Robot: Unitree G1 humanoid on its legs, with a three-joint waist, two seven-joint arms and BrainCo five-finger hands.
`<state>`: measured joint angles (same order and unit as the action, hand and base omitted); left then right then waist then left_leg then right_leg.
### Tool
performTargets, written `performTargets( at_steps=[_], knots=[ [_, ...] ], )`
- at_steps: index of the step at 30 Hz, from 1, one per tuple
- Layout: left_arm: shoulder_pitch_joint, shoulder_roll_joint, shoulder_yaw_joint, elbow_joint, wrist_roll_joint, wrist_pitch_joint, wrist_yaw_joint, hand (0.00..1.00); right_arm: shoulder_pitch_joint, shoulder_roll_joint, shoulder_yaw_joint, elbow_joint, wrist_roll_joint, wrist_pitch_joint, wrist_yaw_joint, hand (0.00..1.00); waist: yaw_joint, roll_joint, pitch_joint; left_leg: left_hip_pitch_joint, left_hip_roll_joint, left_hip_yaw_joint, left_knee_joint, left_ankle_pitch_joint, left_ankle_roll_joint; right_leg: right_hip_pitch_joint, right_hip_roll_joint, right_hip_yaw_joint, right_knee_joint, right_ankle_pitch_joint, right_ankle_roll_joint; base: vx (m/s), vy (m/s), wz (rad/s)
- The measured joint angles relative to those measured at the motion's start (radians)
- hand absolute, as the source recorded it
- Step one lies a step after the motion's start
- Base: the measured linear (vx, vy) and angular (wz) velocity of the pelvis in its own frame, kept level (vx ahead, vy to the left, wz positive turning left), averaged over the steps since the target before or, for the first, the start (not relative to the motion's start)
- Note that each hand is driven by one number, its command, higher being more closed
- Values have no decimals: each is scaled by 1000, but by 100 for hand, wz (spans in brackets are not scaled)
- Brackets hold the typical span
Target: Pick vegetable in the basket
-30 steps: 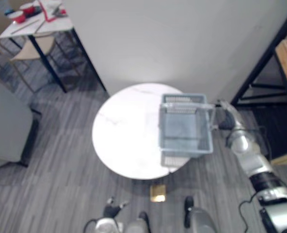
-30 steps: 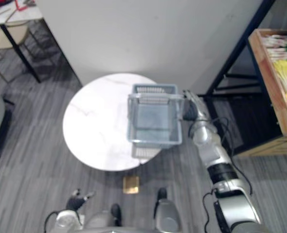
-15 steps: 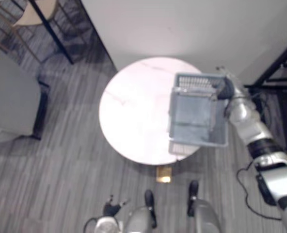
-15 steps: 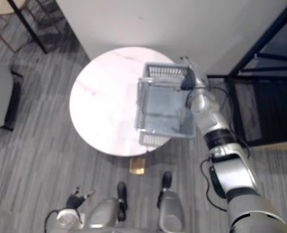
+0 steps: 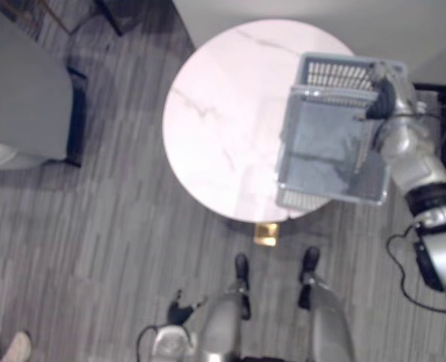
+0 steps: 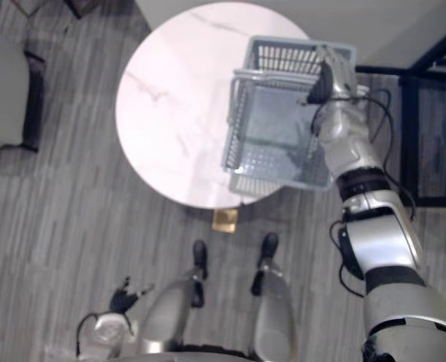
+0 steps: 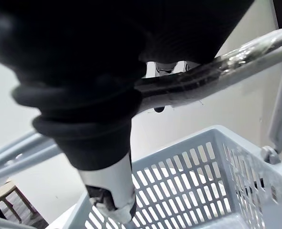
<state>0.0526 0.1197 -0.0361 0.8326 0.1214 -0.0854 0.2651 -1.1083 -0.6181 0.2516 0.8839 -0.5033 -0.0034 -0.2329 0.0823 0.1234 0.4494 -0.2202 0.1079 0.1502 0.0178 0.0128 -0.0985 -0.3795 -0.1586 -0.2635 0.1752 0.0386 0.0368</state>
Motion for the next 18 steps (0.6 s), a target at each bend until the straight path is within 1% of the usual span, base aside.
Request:
performTargets(
  at_steps=[4, 8, 13, 16, 18],
  knots=[
    [-23, -1, -18, 6, 0, -2, 4, 0, -4, -6, -1, 37, 0, 13, -5, 100, 4, 0, 0, -5, -2, -27, 0, 10, 0, 10, -6, -23, 3, 0, 0, -23, -9, 17],
    [-32, -3, -18, 4, 0, 0, 4, 0, -4, -13, 0, 56, 0, 17, 4, 100, -2, 4, 2, 1, -10, -49, -4, 21, 5, 27, -16, -46, 3, 0, 0, -23, 9, 18],
    [-48, -4, -18, -15, 0, 1, 1, 0, 22, -11, -3, 64, 1, 27, 41, 100, 6, 1, 4, 69, -12, -56, -36, 32, 8, 92, -19, -60, -3, -1, 1, -2, 8, 6],
    [-57, -4, -18, -43, 0, 1, -14, 0, 96, -12, -63, 2, 6, 28, 44, 100, -2, -6, 5, 124, -15, -56, -51, 32, 9, 145, -19, -62, -11, -2, 3, 3, 7, 1],
    [-68, -1, -18, -45, 0, 2, -31, 0, 176, -7, -132, -86, 48, 29, 44, 100, -14, -21, 3, 165, -16, -49, -67, 32, 10, 179, -13, -57, -19, -4, 6, 11, 7, -8]
  ],
)
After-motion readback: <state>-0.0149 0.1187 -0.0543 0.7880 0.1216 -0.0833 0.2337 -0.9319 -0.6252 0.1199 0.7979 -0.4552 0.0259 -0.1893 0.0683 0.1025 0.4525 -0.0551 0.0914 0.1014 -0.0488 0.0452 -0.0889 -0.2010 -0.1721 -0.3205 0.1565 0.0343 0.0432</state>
